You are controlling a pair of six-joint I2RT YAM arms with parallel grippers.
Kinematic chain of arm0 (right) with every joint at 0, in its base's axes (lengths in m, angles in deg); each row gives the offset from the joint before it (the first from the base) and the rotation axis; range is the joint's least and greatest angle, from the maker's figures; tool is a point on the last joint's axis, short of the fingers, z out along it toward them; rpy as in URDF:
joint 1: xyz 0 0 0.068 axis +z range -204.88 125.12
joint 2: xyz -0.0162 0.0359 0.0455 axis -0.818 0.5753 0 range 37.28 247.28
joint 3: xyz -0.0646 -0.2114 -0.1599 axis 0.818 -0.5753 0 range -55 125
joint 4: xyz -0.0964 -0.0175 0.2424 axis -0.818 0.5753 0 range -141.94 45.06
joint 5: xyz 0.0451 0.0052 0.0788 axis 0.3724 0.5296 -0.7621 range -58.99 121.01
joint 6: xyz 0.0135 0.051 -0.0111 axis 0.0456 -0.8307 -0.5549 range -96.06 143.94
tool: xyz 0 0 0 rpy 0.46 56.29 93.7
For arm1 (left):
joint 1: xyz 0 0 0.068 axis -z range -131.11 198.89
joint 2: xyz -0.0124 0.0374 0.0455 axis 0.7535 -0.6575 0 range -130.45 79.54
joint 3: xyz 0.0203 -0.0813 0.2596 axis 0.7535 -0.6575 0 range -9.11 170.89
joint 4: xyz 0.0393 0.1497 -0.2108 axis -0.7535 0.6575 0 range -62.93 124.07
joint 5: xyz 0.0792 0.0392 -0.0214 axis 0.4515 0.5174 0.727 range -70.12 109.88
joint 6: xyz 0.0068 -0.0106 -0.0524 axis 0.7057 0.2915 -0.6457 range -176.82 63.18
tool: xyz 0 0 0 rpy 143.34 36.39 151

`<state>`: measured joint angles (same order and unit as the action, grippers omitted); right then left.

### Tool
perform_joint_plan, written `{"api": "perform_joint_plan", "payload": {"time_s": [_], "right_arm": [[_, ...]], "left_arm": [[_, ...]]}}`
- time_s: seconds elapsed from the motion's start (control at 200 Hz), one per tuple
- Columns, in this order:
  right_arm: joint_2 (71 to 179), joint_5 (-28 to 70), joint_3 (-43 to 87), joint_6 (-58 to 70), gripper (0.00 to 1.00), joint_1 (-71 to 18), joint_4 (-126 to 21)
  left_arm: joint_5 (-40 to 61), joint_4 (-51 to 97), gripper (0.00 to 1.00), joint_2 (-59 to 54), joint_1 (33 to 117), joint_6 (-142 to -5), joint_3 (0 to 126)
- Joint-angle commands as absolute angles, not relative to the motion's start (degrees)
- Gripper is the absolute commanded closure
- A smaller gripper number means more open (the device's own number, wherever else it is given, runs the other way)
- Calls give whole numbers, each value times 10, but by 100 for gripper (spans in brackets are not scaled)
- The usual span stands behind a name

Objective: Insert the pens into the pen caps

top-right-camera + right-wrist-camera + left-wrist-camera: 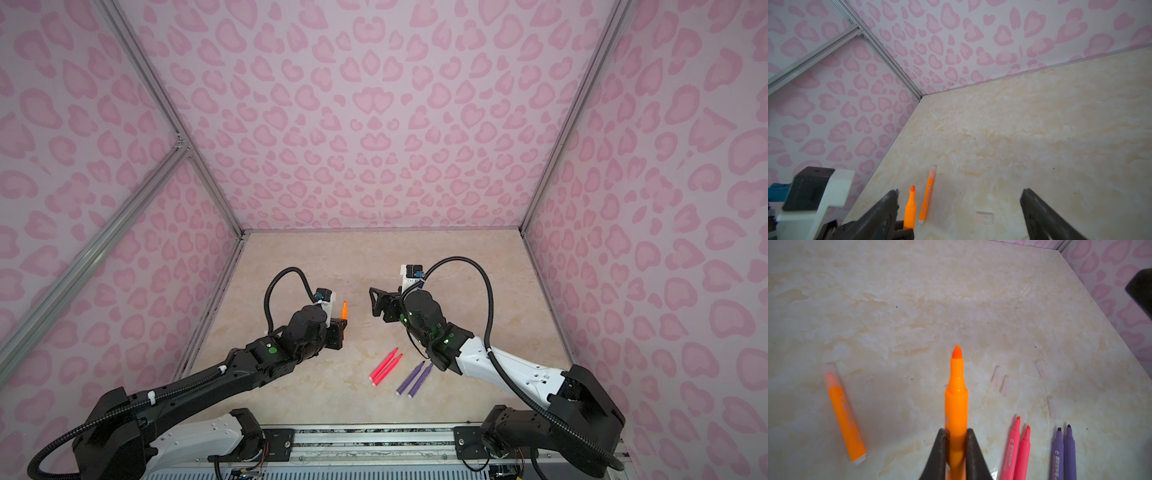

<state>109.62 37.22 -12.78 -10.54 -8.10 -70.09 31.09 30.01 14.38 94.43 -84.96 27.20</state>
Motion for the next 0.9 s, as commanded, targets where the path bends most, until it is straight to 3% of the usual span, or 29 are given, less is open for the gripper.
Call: {"api": "perform_joint_plan", "payload": {"time_s": [0.0,0.23,0.575,0.895], "right_arm": [[1103,355,-121,-102,8,-71,-719],[1123,361,-104,-109,9,-49,-727],[1169,343,-76,-127,20,-37,-735],[1205,318,-66,-147,41,-26,-756]], "left_arm": [[265,205,97,159,945,-812,271],[219,176,97,167,947,-813,253],[213,174,97,170,947,-810,254],[215,174,97,173,948,-806,254]]}}
